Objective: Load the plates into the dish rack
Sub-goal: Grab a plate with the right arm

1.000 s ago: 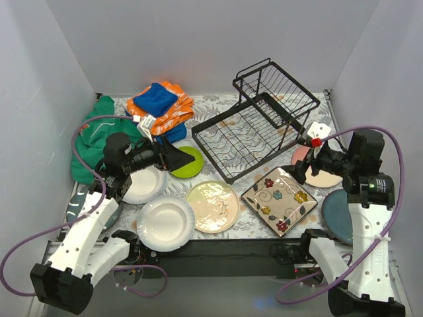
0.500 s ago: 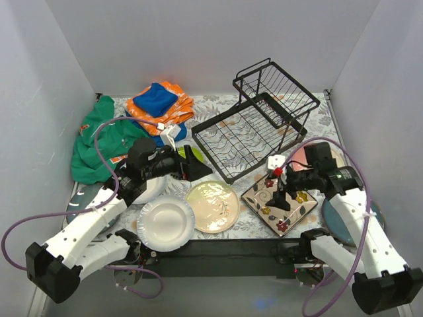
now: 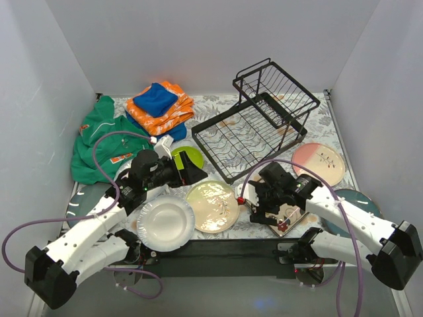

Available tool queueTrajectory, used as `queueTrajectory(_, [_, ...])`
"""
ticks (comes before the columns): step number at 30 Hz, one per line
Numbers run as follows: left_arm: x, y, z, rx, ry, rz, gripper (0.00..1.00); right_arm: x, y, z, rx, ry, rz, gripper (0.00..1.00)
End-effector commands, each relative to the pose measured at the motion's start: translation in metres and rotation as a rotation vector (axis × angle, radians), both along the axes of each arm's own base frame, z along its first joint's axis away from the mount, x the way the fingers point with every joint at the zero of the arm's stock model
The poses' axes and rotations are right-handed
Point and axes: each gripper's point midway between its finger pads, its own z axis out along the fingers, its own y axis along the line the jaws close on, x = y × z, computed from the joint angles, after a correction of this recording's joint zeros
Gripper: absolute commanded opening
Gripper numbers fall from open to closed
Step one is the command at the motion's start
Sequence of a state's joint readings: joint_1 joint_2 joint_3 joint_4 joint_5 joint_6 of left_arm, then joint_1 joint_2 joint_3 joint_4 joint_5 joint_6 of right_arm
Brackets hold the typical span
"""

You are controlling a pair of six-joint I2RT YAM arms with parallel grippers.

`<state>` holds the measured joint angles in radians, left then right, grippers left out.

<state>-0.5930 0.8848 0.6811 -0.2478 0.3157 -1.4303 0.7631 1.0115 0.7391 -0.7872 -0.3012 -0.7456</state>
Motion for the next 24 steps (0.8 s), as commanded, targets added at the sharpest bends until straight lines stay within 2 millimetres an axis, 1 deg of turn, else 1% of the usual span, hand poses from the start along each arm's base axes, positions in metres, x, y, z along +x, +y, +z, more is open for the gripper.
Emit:
queueTrajectory(1, [0.004, 0.005, 0.000, -0.020, 0.019, 0.069, 0.98, 0.009, 0.001, -0.008, -0.039, -0.086, -0.003, 0.98])
queueTrajectory(6, [0.006, 0.003, -0.001, -0.003, 0.011, 0.056, 0.98, 0.002, 0.009, -0.007, 0.002, -0.074, 0.062, 0.98])
queueTrajectory(7, [0.006, 0.003, -0.003, 0.005, 0.015, 0.053, 0.98, -0.005, 0.015, -0.005, 0.036, -0.051, 0.096, 0.98])
queueTrajectory(9, [0.007, 0.002, -0.003, 0.016, 0.005, 0.042, 0.98, -0.011, 0.019, -0.004, 0.073, -0.067, 0.197, 0.98])
queueTrajectory(10, [0.007, 0.002, -0.004, 0.023, 0.008, 0.041, 0.98, -0.019, 0.026, 0.002, 0.130, -0.067, 0.264, 0.98])
queueTrajectory(12, [0.007, 0.003, -0.005, 0.035, 0.012, 0.040, 0.98, -0.024, 0.034, 0.010, 0.186, -0.112, 0.381, 0.98])
queueTrajectory(13, [0.008, 0.003, -0.004, 0.037, 0.009, 0.040, 0.98, -0.029, 0.041, 0.015, 0.221, -0.096, 0.420, 0.98])
queueTrajectory(14, [0.008, 0.003, -0.004, 0.041, 0.010, 0.041, 0.98, -0.030, 0.044, 0.015, 0.222, -0.082, 0.436, 0.98])
queueTrajectory(15, [0.008, 0.005, -0.004, 0.047, 0.011, 0.048, 0.98, -0.033, 0.049, 0.009, 0.210, -0.061, 0.476, 0.96])
queueTrajectory(16, [0.009, 0.005, -0.001, 0.048, 0.006, 0.052, 0.98, -0.034, 0.055, 0.010, 0.217, -0.062, 0.504, 0.95])
queueTrajectory(18, [0.009, 0.009, 0.000, 0.063, 0.003, 0.063, 0.98, -0.039, 0.064, 0.002, 0.197, -0.050, 0.559, 0.91])
queueTrajectory(19, [0.009, 0.010, 0.001, 0.066, 0.000, 0.067, 0.98, -0.037, 0.071, 0.001, 0.195, -0.073, 0.572, 0.90])
queueTrajectory(21, [0.006, 0.014, 0.004, 0.075, -0.004, 0.073, 0.98, -0.042, 0.079, -0.004, 0.183, -0.077, 0.606, 0.88])
queueTrajectory(22, [0.006, 0.016, 0.004, 0.081, -0.007, 0.080, 0.98, -0.039, 0.084, -0.006, 0.183, -0.102, 0.613, 0.88])
queueTrajectory(24, [0.003, 0.019, 0.003, 0.088, -0.007, 0.086, 0.98, -0.042, 0.089, -0.010, 0.174, -0.106, 0.637, 0.86])
